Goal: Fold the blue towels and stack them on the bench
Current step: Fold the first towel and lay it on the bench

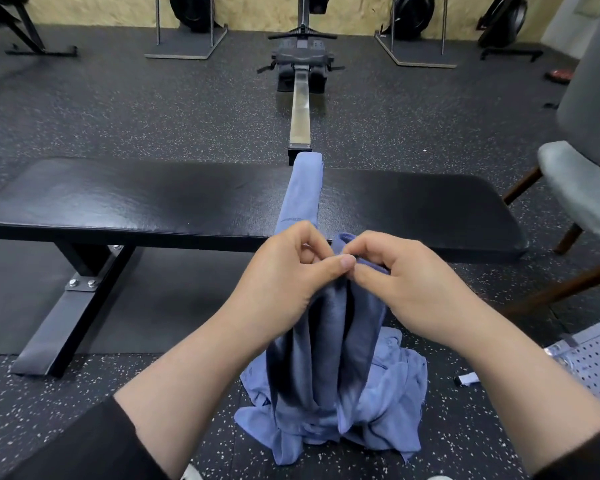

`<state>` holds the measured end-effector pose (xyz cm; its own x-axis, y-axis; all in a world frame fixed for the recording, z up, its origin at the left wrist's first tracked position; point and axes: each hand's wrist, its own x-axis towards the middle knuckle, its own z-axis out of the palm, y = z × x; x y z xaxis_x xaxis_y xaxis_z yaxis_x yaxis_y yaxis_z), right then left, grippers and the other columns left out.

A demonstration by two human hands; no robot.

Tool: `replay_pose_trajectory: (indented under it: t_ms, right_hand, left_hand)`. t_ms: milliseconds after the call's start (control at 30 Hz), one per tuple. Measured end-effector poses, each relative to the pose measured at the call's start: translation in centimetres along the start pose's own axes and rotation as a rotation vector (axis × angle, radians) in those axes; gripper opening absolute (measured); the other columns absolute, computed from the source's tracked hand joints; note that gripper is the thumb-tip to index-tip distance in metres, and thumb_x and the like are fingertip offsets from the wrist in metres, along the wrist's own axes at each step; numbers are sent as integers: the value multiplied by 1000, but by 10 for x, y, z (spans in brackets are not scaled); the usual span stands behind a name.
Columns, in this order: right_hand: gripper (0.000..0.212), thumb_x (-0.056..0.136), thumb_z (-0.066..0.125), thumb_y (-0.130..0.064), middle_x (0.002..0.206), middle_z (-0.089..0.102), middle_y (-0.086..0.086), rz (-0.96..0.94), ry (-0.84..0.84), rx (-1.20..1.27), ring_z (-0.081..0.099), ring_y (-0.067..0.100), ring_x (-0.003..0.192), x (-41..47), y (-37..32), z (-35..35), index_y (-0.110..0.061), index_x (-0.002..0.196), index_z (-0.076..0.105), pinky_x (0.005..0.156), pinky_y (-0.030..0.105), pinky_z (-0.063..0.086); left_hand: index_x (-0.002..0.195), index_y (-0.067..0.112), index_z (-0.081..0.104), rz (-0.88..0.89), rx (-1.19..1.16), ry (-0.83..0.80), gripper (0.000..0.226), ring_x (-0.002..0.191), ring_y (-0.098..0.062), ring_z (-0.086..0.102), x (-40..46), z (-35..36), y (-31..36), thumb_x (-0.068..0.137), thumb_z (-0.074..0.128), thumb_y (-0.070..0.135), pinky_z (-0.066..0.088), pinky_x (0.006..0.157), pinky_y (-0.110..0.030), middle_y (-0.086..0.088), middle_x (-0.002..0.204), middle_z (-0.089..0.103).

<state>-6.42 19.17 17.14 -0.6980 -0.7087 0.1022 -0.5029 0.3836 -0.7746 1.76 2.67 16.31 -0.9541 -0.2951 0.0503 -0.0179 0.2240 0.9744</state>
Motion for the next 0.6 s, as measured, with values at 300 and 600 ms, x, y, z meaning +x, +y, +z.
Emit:
replay_pose_trajectory:
  t_ms: [300,600]
  right_hand:
    - [7,97,66,-20,81,74,-8,36,375,197,60,0,72,5,3,-8,-22,91,69,75,24,49]
    - [8,97,65,-25,77,71,-7,162,364,2,61,5,71,7,23,-23,-24,89,67,70,27,47]
  left_hand:
    - [68,20,58,-195,277,-155,32,58,-7,43,0,-11,-8,93,69,38,34,58,-27,11,62,51]
    - [77,10,58,-80,284,83,34,58,-9,39,3,-15,-7,101,55,34,33,53,-22,-1,63,50]
